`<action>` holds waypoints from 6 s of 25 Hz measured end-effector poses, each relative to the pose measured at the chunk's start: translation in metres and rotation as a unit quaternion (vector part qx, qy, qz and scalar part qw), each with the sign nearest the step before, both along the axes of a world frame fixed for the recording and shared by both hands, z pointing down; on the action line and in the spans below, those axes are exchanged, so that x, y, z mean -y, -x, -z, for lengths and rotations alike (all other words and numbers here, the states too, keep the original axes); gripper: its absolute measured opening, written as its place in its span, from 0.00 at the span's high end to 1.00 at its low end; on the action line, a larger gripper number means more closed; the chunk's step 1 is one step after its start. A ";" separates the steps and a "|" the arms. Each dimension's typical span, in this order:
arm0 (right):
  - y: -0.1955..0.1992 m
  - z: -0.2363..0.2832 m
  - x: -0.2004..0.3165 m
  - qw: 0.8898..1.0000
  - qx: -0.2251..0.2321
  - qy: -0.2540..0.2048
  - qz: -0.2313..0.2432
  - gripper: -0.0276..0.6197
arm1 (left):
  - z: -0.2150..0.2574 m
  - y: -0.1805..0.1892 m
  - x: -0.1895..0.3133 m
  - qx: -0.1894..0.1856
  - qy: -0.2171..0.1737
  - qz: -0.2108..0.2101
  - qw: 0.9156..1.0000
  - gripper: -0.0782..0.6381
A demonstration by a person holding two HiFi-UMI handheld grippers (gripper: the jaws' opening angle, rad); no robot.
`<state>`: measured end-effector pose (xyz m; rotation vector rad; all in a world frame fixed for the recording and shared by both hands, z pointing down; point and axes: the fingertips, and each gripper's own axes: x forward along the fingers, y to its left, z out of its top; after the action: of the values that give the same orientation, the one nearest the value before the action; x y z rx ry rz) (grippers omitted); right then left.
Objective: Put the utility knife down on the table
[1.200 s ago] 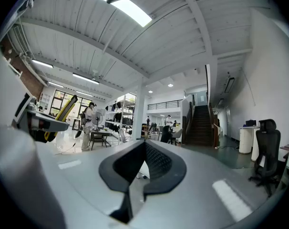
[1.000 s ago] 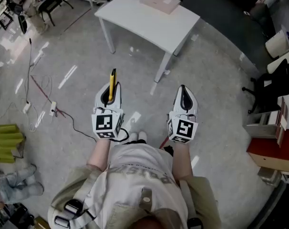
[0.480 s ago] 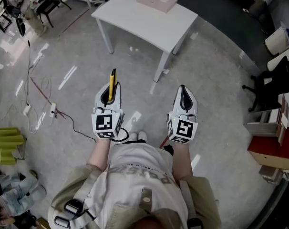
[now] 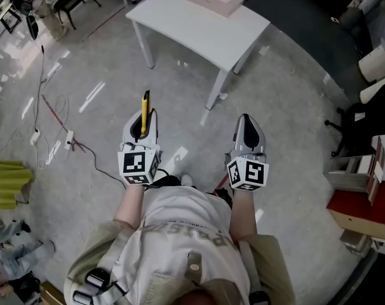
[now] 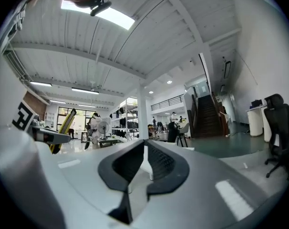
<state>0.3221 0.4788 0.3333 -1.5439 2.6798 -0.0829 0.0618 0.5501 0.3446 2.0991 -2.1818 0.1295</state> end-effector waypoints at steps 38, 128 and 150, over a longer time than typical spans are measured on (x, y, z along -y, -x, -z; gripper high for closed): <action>0.092 -0.025 0.189 0.999 0.008 0.035 -0.022 0.68 | -0.028 0.118 0.206 -0.021 0.017 -0.027 0.999 0.80; 0.231 -0.131 0.593 0.976 -0.107 0.167 0.087 0.67 | -0.185 0.109 0.661 0.152 0.268 -0.462 0.832 0.80; 0.319 -0.181 0.573 0.874 -0.307 0.216 0.310 0.68 | -0.225 0.100 0.652 0.338 0.285 -0.602 0.665 0.80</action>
<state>0.0033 -0.0945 0.5139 -0.7523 3.7973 -0.2681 -0.0385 -0.1021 0.5692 2.7699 -0.2196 1.6090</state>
